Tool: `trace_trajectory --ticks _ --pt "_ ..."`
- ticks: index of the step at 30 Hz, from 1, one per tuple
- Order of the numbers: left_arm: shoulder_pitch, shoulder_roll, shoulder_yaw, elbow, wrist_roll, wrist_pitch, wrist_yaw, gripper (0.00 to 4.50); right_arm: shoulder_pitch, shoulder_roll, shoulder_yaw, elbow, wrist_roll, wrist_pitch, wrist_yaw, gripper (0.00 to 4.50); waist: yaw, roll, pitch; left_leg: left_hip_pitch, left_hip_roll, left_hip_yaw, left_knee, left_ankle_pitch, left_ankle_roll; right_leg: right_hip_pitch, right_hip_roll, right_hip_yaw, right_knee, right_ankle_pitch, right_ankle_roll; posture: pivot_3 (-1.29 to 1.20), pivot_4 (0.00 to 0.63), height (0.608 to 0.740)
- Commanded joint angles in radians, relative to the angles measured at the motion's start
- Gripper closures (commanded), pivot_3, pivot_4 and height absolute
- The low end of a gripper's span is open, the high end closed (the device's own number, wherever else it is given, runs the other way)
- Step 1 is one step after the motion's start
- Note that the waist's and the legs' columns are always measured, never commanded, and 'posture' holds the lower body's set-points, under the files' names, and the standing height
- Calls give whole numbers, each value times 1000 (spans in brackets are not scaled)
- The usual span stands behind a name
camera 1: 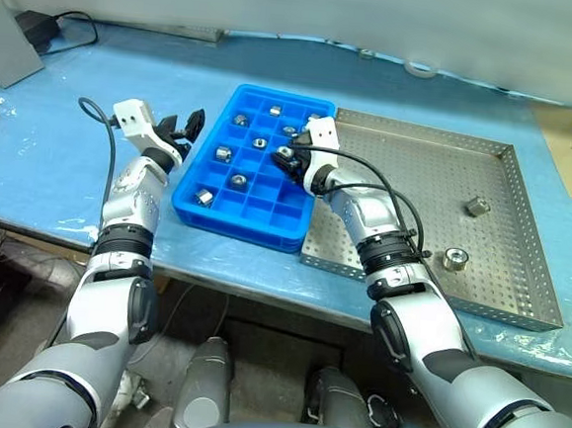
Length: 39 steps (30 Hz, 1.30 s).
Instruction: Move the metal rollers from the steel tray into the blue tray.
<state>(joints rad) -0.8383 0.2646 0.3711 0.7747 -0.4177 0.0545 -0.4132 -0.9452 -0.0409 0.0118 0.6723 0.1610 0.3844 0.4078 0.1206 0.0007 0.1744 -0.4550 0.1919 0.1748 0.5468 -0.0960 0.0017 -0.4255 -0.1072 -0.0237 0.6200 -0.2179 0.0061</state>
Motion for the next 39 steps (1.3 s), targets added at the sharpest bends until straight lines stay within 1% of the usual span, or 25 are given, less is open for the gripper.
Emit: trace_trajectory --ticks 1,3,5,6,8,10,12,17,21,25,28,31,34,35,38,39 --pt "3 -2 -7 -48 -6 6 -10 705 -31 8 -32 -40 28 -31 4 888 0 0 0 0 0 0 0 0 0 0 0 0 0 0 0 50 150 740" --pt "-1 -5 -11 -45 -8 12 -13 705 -25 12 -80 -70 62 -40 -19 272 0 0 0 0 0 0 0 0 0 0 0 0 0 0 0 40 150 740" --pt "-7 -9 -12 -39 -10 15 -15 705 -24 10 -134 -85 86 -56 -71 272 0 0 0 0 0 0 0 0 0 0 0 0 0 0 0 27 150 740" --pt "-14 -13 -13 -28 -9 13 -17 705 -34 0 -189 -69 87 -89 -172 272 0 0 0 0 0 0 0 0 0 0 0 0 0 0 0 27 150 740" --pt "-23 -20 -14 -14 -7 11 -19 705 -48 -18 -255 -42 72 -142 -329 272 2 0 0 0 0 0 0 1 -1 0 -1 0 0 0 0 6 150 740" --pt "-30 -30 -21 -3 -3 9 -28 705 -80 -85 -278 36 -54 -170 -647 272 2 0 0 0 -1 0 0 1 -2 0 -1 0 0 0 0 -11 150 740" --pt "-38 -39 -26 11 0 8 -36 705 -104 -138 -314 96 -96 -188 -839 272 2 0 0 0 -2 1 0 3 -4 0 -2 0 1 0 0 -11 150 740" --pt "-52 -53 -30 29 -2 5 -45 705 -148 -224 -397 192 -82 -166 -1050 272 -28 0 0 1 -3 1 -1 3 -5 0 0 1 0 0 0 -32 150 740" --pt "-49 -60 -31 27 0 5 -48 705 -167 -285 -455 270 -55 -137 -1133 272 -51 0 0 0 -3 1 -1 3 -4 -1 2 1 0 2 4 -42 150 740" --pt "-43 -64 -33 18 -1 7 -48 705 -175 -342 -490 349 -33 -135 -1174 272 -52 0 0 0 -3 1 0 2 -2 -1 2 1 0 2 4 -34 150 740" --pt "-37 -64 -34 7 -2 10 -49 705 -182 -379 -498 410 -22 -137 -1176 272 -50 0 0 0 -3 1 0 1 -1 -1 1 1 0 2 3 -28 150 740" --pt "-32 -61 -34 -2 -2 10 -50 705 -187 -384 -526 454 19 -138 -1167 272 -50 0 0 -1 -3 1 1 1 0 -1 1 1 0 1 2 -24 150 740" --pt "-30 -58 -32 -3 -2 10 -50 705 -191 -368 -553 481 62 -120 -1173 272 -50 0 0 -1 -3 1 2 0 1 -1 1 1 0 0 0 -24 150 740" --pt "-30 -59 -33 -4 -2 9 -49 705 -189 -361 -581 498 95 -98 -1183 272 -50 0 0 -1 -3 1 3 0 2 -1 1 1 1 0 0 -24 150 740" --pt "-24 -61 -35 -14 -2 12 -49 705 -186 -339 -621 515 150 -86 -1165 272 -51 0 0 0 -3 1 4 -2 4 0 1 1 1 0 0 -11 150 740" --pt "-22 -63 -36 -18 -2 13 -49 705 -186 -334 -628 517 160 -85 -1167 445 -51 0 0 1 -3 1 4 -2 5 1 1 1 1 0 0 -11 150 740"
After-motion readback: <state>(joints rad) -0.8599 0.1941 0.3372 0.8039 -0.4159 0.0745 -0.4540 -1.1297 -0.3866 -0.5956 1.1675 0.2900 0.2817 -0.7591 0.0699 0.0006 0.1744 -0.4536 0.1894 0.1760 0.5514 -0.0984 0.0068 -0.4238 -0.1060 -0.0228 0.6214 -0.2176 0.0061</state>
